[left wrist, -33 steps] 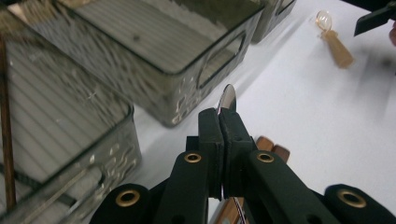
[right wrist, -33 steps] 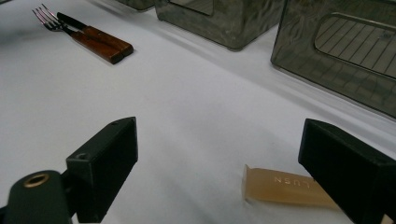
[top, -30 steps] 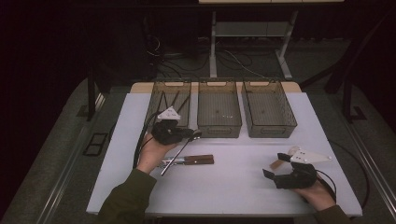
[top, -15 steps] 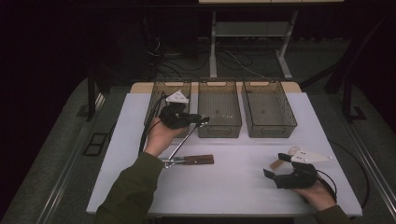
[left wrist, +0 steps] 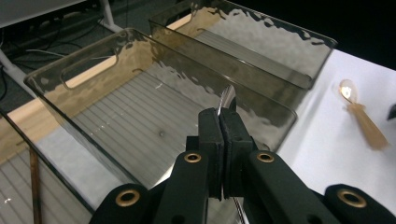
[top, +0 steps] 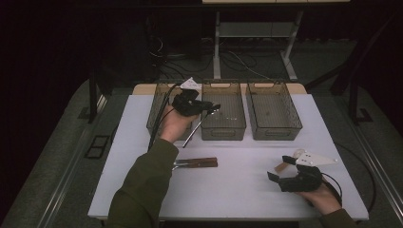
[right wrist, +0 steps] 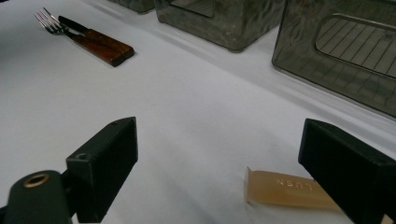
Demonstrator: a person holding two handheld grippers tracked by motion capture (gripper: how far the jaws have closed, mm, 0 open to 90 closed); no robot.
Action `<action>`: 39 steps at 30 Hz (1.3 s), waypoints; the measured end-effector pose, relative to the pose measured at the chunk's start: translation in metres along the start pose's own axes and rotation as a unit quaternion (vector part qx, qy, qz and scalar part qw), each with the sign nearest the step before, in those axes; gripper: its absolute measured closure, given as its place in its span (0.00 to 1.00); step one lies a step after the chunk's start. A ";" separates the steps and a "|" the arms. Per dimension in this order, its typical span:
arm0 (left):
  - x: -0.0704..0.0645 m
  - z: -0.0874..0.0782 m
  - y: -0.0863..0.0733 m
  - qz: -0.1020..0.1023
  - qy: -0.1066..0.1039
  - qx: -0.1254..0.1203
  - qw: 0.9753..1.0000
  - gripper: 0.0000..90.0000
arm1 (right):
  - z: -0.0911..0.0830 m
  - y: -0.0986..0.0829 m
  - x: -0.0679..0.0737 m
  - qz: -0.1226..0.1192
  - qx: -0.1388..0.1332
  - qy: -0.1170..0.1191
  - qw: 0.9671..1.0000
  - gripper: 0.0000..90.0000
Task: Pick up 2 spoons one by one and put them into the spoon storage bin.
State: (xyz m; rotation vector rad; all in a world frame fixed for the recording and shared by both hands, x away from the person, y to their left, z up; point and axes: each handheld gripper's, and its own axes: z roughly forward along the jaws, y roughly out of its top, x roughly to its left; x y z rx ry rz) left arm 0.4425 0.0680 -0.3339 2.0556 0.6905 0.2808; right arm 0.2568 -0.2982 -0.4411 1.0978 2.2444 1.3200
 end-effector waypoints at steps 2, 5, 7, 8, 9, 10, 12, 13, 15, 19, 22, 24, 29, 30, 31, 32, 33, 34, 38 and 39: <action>0.003 0.005 0.005 0.001 0.003 0.001 1.000 0.99 | 0.000 0.000 0.000 -0.001 0.002 0.000 1.000 0.12; 0.010 0.012 0.013 -0.002 0.005 0.000 1.000 0.99 | -0.001 0.000 -0.001 0.001 0.002 0.000 1.000 0.12; 0.013 0.017 0.017 -0.002 0.008 -0.001 1.000 0.99 | -0.001 0.000 -0.001 0.004 -0.002 -0.001 1.000 0.12; 0.014 0.019 0.020 -0.001 0.010 -0.001 1.000 0.99 | -0.001 0.000 -0.002 0.004 -0.002 0.000 1.000 0.12; 0.015 0.022 0.023 -0.001 0.010 -0.002 1.000 0.99 | -0.002 0.000 -0.002 0.004 -0.003 0.000 1.000 0.12; 0.017 0.025 0.026 -0.003 0.012 -0.005 1.000 0.99 | -0.002 0.000 -0.002 0.006 -0.005 0.001 1.000 0.12; 0.019 0.031 0.032 -0.007 0.015 -0.010 1.000 0.99 | -0.003 0.000 -0.001 0.007 -0.007 0.001 1.000 0.12; 0.020 0.033 0.034 -0.006 0.015 -0.009 1.000 0.99 | -0.003 0.000 -0.002 0.006 -0.007 0.001 1.000 0.12; 0.023 0.038 0.040 -0.001 0.018 -0.009 1.000 0.99 | -0.003 0.000 -0.002 0.007 -0.006 0.002 1.000 0.12; 0.024 0.051 0.048 -0.006 0.019 -0.021 1.000 0.99 | -0.002 0.000 -0.002 0.007 -0.007 0.006 1.000 0.12; 0.025 0.062 0.051 0.006 0.027 -0.007 1.000 0.99 | -0.003 0.000 -0.001 0.009 -0.011 0.009 1.000 0.12; 0.026 0.069 0.052 0.012 0.030 -0.002 0.999 0.99 | -0.004 0.001 0.000 0.009 -0.009 0.010 1.000 0.12; 0.028 0.086 0.049 0.015 0.038 0.012 0.999 0.99 | -0.005 0.001 -0.001 0.010 -0.014 0.011 1.000 0.12; 0.029 0.088 0.048 0.013 0.038 0.012 0.999 0.99 | -0.005 0.000 -0.001 0.011 -0.013 0.011 1.000 0.12; 0.030 0.090 0.046 0.014 0.038 0.017 0.999 0.99 | -0.005 0.000 -0.002 0.010 -0.014 0.012 1.000 0.12; 0.031 0.094 0.044 0.012 0.039 0.022 0.999 0.99 | -0.005 0.000 -0.002 0.011 -0.014 0.011 1.000 0.12; 0.031 0.096 0.042 0.011 0.039 0.025 0.999 0.99 | -0.005 0.000 -0.002 0.012 -0.014 0.011 1.000 0.12; 0.032 0.097 0.041 0.011 0.039 0.030 0.999 0.99 | -0.005 0.000 -0.002 0.012 -0.015 0.012 1.000 0.12; 0.032 0.102 0.036 0.008 0.038 0.038 0.999 0.99 | -0.004 0.000 -0.002 0.010 -0.015 0.013 1.000 0.12; 0.031 0.104 0.035 0.013 0.039 0.046 0.998 0.99 | -0.004 0.000 -0.002 0.011 -0.015 0.013 1.000 0.12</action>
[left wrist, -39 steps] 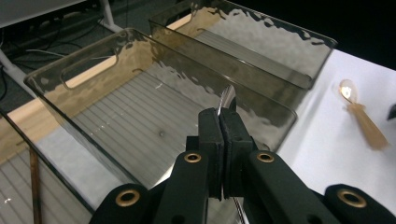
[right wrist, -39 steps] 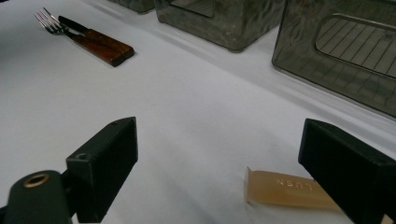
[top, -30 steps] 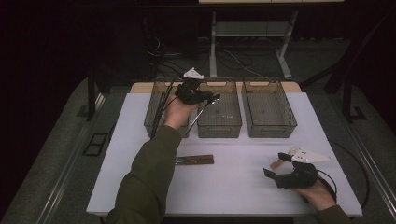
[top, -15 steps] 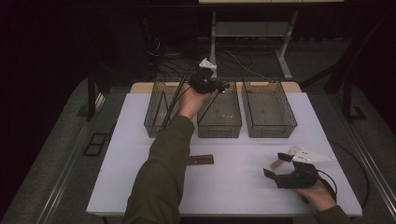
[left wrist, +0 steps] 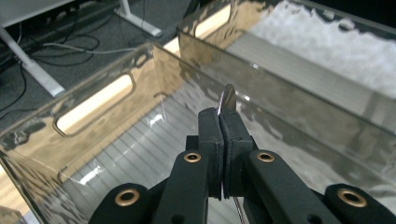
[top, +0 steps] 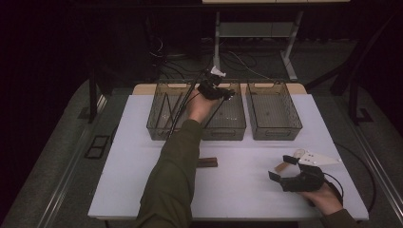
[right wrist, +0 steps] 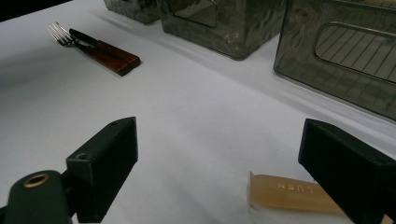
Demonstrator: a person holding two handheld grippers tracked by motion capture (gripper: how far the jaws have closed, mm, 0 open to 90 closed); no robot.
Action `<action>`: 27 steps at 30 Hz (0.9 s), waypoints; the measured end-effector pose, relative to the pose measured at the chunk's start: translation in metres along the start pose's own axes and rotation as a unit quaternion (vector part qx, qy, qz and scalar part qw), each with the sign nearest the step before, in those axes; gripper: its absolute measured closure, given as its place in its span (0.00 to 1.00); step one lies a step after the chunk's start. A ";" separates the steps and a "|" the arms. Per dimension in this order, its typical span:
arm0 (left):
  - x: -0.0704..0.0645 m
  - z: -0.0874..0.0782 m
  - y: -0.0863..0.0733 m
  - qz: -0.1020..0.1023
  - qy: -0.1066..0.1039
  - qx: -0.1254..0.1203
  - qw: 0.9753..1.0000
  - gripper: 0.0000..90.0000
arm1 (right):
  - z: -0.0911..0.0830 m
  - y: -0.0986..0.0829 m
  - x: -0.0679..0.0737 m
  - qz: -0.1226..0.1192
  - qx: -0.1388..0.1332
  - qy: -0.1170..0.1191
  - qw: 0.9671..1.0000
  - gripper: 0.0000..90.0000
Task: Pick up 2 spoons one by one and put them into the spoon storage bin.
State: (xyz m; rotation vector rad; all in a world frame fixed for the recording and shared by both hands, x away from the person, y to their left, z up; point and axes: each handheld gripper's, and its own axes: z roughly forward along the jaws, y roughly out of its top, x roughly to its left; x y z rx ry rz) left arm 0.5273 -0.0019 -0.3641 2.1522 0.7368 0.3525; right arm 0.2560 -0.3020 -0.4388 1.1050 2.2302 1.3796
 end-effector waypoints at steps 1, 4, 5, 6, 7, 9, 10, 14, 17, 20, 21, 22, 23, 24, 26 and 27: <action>-0.001 0.001 0.000 0.001 0.003 0.003 1.000 0.99 | 0.000 0.000 0.000 0.000 0.000 -0.001 1.000 0.12; -0.003 0.004 -0.002 0.007 0.010 0.004 1.000 0.92 | 0.001 0.001 0.000 -0.003 0.000 0.000 1.000 0.12; -0.003 0.004 -0.003 0.010 0.011 0.004 1.000 0.84 | 0.001 0.001 0.001 -0.002 0.001 0.001 1.000 0.12; -0.004 0.003 -0.004 0.009 0.012 0.003 1.000 0.80 | 0.001 0.001 0.001 -0.002 0.001 0.001 1.000 0.12; -0.005 0.002 -0.004 0.007 0.012 0.002 1.000 0.77 | 0.001 0.000 0.001 -0.002 0.002 0.001 1.000 0.12; -0.005 0.000 -0.005 0.000 0.003 -0.003 1.000 0.73 | 0.001 0.001 0.000 -0.003 0.001 0.001 1.000 0.12; -0.005 -0.001 -0.006 -0.005 -0.003 -0.004 1.000 0.71 | 0.001 0.001 0.000 -0.003 0.000 0.000 1.000 0.12; -0.007 -0.008 -0.008 -0.025 -0.020 -0.020 0.999 0.66 | 0.001 0.001 0.000 -0.002 0.004 -0.001 1.000 0.12; -0.010 -0.016 -0.011 -0.023 -0.032 -0.026 0.999 0.61 | 0.002 0.001 -0.001 -0.002 0.003 -0.001 1.000 0.12; -0.015 -0.025 -0.014 -0.020 -0.039 -0.030 0.999 0.57 | 0.003 0.001 -0.001 -0.003 0.006 -0.002 1.000 0.12; -0.017 -0.028 -0.015 -0.018 -0.040 -0.030 0.999 0.56 | 0.004 0.001 -0.001 -0.002 0.006 -0.001 1.000 0.12; -0.018 -0.031 -0.017 -0.014 -0.040 -0.030 0.999 0.54 | 0.004 0.001 -0.001 -0.002 0.006 -0.002 1.000 0.12; -0.019 -0.035 -0.019 -0.011 -0.042 -0.030 0.999 0.52 | 0.004 0.001 -0.001 -0.002 0.007 -0.002 1.000 0.12; -0.021 -0.039 -0.021 -0.007 -0.044 -0.027 0.999 0.51 | 0.004 0.001 -0.001 -0.003 0.006 -0.002 1.000 0.12; -0.023 -0.046 -0.025 -0.006 -0.046 -0.032 0.998 0.48 | 0.003 0.001 0.000 -0.002 0.007 -0.003 1.000 0.12; -0.025 -0.050 -0.027 -0.010 -0.048 -0.034 0.998 0.47 | 0.003 0.000 0.000 -0.002 0.006 -0.004 1.000 0.12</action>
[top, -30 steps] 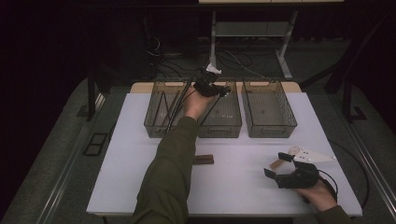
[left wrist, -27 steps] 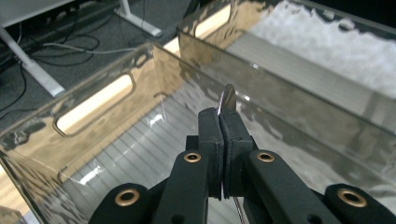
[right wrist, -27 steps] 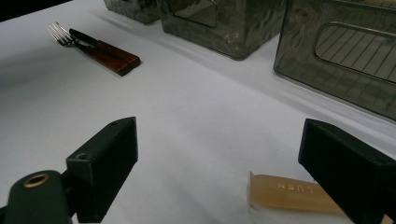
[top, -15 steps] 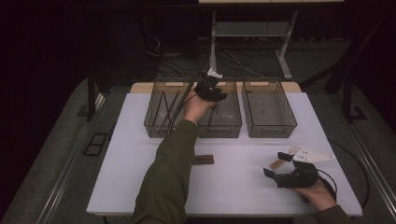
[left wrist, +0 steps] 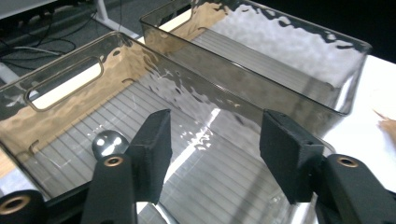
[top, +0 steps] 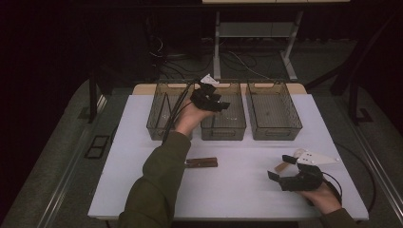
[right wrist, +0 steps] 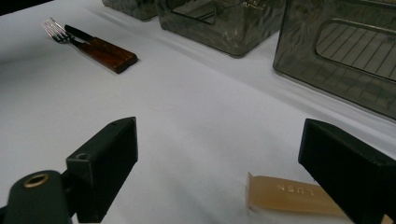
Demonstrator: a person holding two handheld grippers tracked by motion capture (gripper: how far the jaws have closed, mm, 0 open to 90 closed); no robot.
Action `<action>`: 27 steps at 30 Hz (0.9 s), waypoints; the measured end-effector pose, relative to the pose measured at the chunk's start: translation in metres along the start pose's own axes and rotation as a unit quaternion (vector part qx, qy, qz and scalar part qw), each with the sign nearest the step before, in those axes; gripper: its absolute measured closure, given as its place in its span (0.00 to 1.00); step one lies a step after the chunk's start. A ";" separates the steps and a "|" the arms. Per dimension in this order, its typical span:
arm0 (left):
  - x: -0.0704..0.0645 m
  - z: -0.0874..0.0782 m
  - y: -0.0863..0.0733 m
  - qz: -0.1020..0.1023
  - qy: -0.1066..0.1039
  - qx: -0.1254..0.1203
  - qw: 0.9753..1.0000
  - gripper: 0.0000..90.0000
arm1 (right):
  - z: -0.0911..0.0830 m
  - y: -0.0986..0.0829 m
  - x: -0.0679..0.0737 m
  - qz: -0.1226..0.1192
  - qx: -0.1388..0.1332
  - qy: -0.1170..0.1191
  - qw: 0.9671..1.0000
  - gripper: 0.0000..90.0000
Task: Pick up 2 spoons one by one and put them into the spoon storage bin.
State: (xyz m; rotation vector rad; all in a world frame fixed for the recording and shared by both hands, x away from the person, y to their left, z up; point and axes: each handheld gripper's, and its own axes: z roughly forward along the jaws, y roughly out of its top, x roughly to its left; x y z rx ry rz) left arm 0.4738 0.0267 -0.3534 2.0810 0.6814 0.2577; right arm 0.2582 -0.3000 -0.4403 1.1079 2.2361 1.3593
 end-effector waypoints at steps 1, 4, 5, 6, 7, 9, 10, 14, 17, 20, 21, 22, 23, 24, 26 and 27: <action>-0.002 -0.004 -0.002 0.001 -0.002 0.001 1.000 0.46 | 0.000 0.000 0.000 -0.001 0.000 -0.001 1.000 0.12; -0.009 -0.015 -0.009 0.004 -0.003 -0.007 1.000 0.41 | -0.001 -0.001 -0.001 0.001 -0.001 -0.002 1.000 0.12; -0.011 -0.020 -0.013 0.009 -0.006 -0.005 1.000 0.40 | -0.001 -0.001 -0.001 0.002 -0.001 -0.003 1.000 0.12; -0.012 -0.023 -0.015 0.010 -0.008 -0.005 1.000 0.38 | -0.001 -0.001 -0.001 0.000 0.000 -0.004 1.000 0.12; -0.015 -0.028 -0.019 0.012 -0.007 -0.005 1.000 0.37 | -0.002 -0.001 -0.001 0.000 0.000 -0.005 1.000 0.12; -0.019 -0.035 -0.024 0.018 -0.006 -0.007 1.000 0.35 | -0.002 -0.001 -0.002 -0.002 0.001 -0.005 1.000 0.12; -0.021 -0.038 -0.027 0.016 -0.006 -0.010 1.000 0.34 | -0.002 -0.001 -0.002 -0.003 0.001 -0.006 1.000 0.12; -0.029 -0.054 -0.042 0.017 -0.006 -0.016 1.000 0.31 | -0.002 0.000 -0.002 -0.001 -0.001 -0.007 1.000 0.12; -0.034 -0.064 -0.052 0.019 -0.002 -0.020 1.000 0.28 | -0.001 0.000 -0.002 -0.001 -0.002 -0.007 1.000 0.12; -0.039 -0.075 -0.061 0.012 -0.003 -0.026 1.000 0.24 | -0.002 0.000 -0.002 0.002 -0.001 -0.005 1.000 0.12; -0.040 -0.078 -0.065 0.013 -0.002 -0.026 1.000 0.23 | -0.002 0.001 -0.002 0.000 -0.002 -0.005 1.000 0.12; -0.041 -0.080 -0.067 0.010 -0.001 -0.027 1.000 0.22 | -0.002 0.001 -0.002 -0.001 0.000 -0.004 1.000 0.12; -0.043 -0.083 -0.071 0.010 0.000 -0.027 1.000 0.20 | -0.002 0.002 -0.001 -0.001 0.001 -0.003 1.000 0.12; -0.047 -0.086 -0.077 0.007 0.002 -0.033 0.999 0.20 | -0.003 0.002 -0.001 0.000 0.002 -0.001 1.000 0.12; -0.051 -0.091 -0.086 0.009 0.001 -0.036 0.999 0.20 | -0.004 0.003 -0.001 -0.001 0.002 0.003 1.000 0.12; -0.054 -0.094 -0.090 0.012 0.001 -0.032 0.999 0.19 | -0.004 0.003 -0.001 -0.002 0.002 0.002 1.000 0.12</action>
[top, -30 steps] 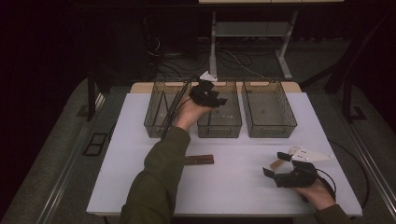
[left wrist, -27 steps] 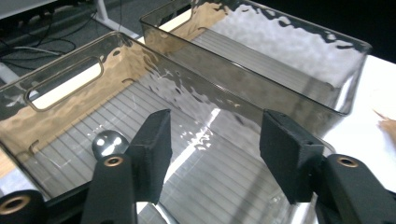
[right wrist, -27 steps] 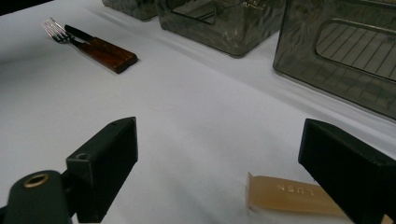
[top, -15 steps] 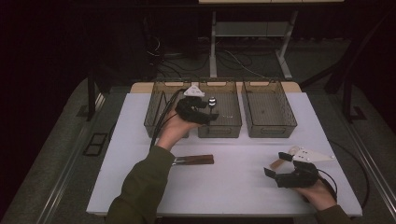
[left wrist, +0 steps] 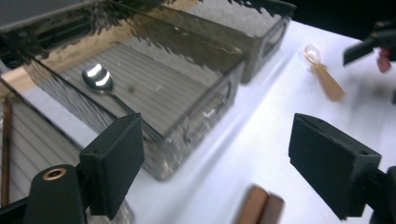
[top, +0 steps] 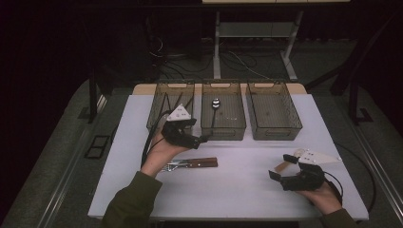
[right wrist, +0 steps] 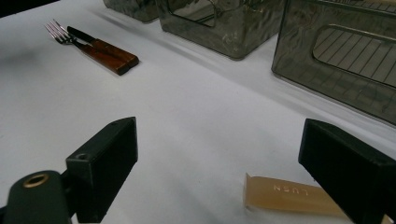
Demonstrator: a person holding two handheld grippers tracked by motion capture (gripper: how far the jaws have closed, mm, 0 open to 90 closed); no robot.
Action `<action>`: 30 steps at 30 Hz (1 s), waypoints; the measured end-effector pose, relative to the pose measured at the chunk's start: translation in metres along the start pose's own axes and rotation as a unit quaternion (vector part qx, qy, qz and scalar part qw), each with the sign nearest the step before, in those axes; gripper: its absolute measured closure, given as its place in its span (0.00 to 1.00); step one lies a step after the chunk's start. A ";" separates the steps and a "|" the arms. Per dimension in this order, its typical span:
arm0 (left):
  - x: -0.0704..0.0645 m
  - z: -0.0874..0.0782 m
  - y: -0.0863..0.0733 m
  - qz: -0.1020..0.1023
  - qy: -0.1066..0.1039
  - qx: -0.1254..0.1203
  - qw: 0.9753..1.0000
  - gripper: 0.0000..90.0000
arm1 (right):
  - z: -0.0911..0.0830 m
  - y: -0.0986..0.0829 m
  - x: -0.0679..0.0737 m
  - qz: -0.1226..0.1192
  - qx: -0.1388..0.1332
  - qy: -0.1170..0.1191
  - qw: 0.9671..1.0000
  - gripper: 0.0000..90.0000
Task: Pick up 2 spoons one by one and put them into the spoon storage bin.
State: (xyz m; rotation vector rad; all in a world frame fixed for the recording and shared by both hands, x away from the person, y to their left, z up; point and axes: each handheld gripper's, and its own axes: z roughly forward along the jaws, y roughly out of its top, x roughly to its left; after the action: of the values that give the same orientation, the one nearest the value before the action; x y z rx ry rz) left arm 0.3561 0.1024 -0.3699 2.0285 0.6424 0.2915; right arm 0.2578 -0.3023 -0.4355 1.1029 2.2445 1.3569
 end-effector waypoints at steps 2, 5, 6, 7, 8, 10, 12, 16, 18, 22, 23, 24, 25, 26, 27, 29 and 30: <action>-0.005 -0.004 -0.009 -0.002 -0.001 -0.002 1.000 0.17 | 0.000 0.000 0.000 -0.001 0.001 -0.001 1.000 0.12; -0.011 -0.012 -0.024 -0.003 0.001 -0.005 1.000 0.16 | 0.000 0.000 0.000 -0.001 0.003 0.000 1.000 0.12; -0.012 -0.015 -0.028 -0.003 0.003 -0.005 1.000 0.15 | 0.000 0.000 0.000 -0.001 0.003 0.001 1.000 0.12; -0.013 -0.018 -0.032 -0.004 0.004 -0.008 1.000 0.15 | 0.000 0.000 -0.001 0.000 0.004 0.002 1.000 0.12; -0.013 -0.020 -0.037 -0.009 0.005 -0.010 1.000 0.15 | 0.000 0.000 -0.001 0.001 0.004 0.003 1.000 0.12; -0.014 -0.023 -0.046 -0.016 0.006 -0.018 1.000 0.10 | 0.000 0.001 -0.001 0.003 0.005 0.004 1.000 0.12; -0.015 -0.027 -0.055 -0.021 0.008 -0.019 1.000 0.08 | -0.001 0.002 -0.001 0.002 0.005 0.004 1.000 0.12; -0.019 -0.033 -0.072 -0.026 0.008 -0.021 0.999 0.00 | -0.002 0.003 -0.001 0.000 0.014 0.013 1.000 0.12; -0.021 -0.035 -0.079 -0.030 0.010 -0.020 0.999 0.00 | -0.004 0.006 0.000 -0.008 0.021 0.024 0.999 0.12; -0.027 -0.038 -0.090 -0.027 0.008 -0.012 1.000 0.00 | -0.004 0.008 -0.001 -0.014 0.018 0.029 0.999 0.12; -0.028 -0.038 -0.093 -0.022 0.007 -0.011 1.000 0.00 | -0.003 0.009 -0.001 -0.013 0.019 0.026 0.999 0.12; -0.028 -0.038 -0.096 -0.016 0.006 -0.009 1.000 0.00 | -0.003 0.009 -0.002 -0.014 0.020 0.024 0.999 0.12; -0.028 -0.039 -0.098 -0.011 0.006 -0.003 1.000 0.00 | -0.003 0.010 -0.003 -0.016 0.022 0.020 0.999 0.15; -0.029 -0.039 -0.101 -0.019 0.005 -0.003 1.000 0.00 | -0.003 0.011 -0.004 -0.014 0.023 0.018 0.999 0.15; -0.029 -0.039 -0.103 -0.021 0.005 -0.004 1.000 0.00 | -0.003 0.011 -0.005 -0.009 0.023 0.015 1.000 0.15; -0.029 -0.040 -0.106 -0.019 0.005 0.001 1.000 0.00 | -0.004 0.013 -0.009 -0.004 0.020 0.011 1.000 0.15; -0.028 -0.040 -0.106 -0.015 0.005 0.000 1.000 0.00 | -0.004 0.015 -0.013 -0.001 0.019 0.003 1.000 0.15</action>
State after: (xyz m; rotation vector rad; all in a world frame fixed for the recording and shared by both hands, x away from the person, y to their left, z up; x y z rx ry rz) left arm 0.2801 0.1592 -0.4382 2.0179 0.6780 0.2841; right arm 0.2708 -0.3102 -0.4223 1.1105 2.2844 1.3245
